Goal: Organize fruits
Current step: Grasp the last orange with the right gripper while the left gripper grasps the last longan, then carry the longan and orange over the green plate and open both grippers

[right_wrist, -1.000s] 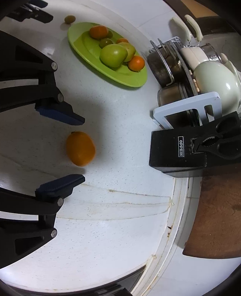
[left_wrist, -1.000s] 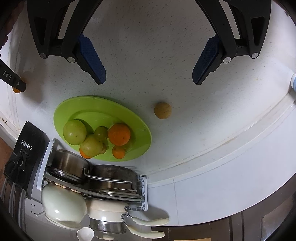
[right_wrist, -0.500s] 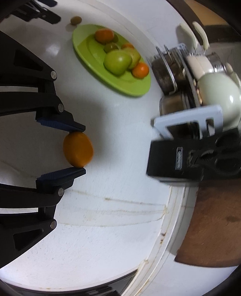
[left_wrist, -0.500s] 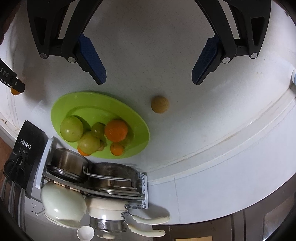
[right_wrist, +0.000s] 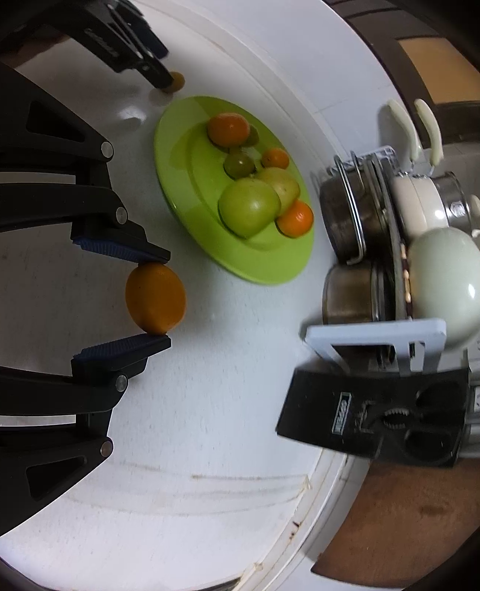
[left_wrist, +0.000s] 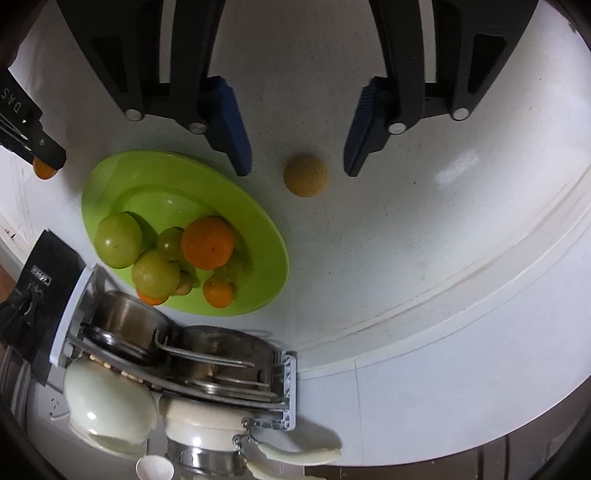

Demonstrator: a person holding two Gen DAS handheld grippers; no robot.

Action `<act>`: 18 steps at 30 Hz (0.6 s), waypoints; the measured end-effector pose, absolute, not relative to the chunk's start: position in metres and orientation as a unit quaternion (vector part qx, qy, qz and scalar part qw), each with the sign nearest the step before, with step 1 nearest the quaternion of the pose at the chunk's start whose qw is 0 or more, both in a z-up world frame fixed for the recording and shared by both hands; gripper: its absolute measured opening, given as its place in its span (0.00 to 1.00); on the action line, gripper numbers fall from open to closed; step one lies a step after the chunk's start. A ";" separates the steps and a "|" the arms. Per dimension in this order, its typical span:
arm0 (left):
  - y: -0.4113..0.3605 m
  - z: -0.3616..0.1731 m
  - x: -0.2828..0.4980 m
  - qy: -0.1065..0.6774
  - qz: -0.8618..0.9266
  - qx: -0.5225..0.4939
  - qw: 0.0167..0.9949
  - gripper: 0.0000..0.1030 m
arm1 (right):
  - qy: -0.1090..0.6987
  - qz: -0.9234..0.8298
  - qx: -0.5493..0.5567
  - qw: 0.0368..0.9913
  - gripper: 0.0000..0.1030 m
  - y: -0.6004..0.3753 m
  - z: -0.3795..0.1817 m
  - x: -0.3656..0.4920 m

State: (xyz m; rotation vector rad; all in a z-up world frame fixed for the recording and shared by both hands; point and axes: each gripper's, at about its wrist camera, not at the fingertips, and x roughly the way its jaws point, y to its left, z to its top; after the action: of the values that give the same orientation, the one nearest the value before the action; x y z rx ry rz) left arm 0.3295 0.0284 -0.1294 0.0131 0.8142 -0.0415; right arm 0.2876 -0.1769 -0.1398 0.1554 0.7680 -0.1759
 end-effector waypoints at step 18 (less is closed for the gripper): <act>0.027 -0.136 0.343 0.401 -0.017 0.013 0.916 0.27 | 0.377 -0.072 0.072 0.921 0.39 -0.169 -0.143 0.298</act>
State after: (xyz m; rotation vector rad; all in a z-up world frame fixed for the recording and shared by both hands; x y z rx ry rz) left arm 0.3435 0.0273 -0.1358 0.0274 0.8251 -0.0359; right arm 0.2982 -0.1691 -0.1431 0.1475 0.7748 -0.1481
